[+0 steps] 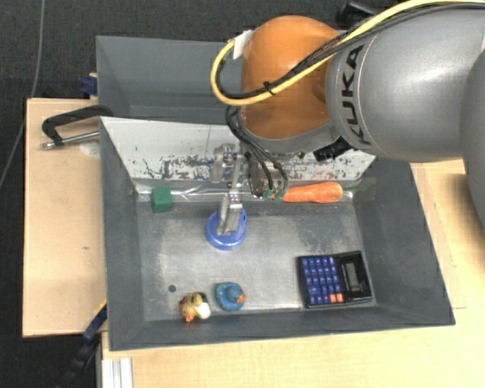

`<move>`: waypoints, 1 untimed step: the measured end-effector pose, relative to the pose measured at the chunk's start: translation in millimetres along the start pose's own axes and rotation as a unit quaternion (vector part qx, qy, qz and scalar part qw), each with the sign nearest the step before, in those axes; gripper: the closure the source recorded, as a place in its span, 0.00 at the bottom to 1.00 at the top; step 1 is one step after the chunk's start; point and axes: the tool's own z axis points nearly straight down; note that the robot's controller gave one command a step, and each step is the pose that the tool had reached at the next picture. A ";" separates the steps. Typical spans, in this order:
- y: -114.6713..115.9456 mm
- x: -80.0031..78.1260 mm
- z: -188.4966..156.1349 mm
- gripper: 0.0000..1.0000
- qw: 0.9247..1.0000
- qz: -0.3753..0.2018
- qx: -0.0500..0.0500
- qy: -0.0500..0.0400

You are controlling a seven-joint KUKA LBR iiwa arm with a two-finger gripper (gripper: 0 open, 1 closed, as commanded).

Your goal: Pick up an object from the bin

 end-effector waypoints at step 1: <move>-0.9 -1.6 -5.3 0.00 1.000 0.001 -0.001 -0.004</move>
Offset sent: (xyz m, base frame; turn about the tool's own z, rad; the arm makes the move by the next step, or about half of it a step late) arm 0.0210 -0.0495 -0.1401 -0.1649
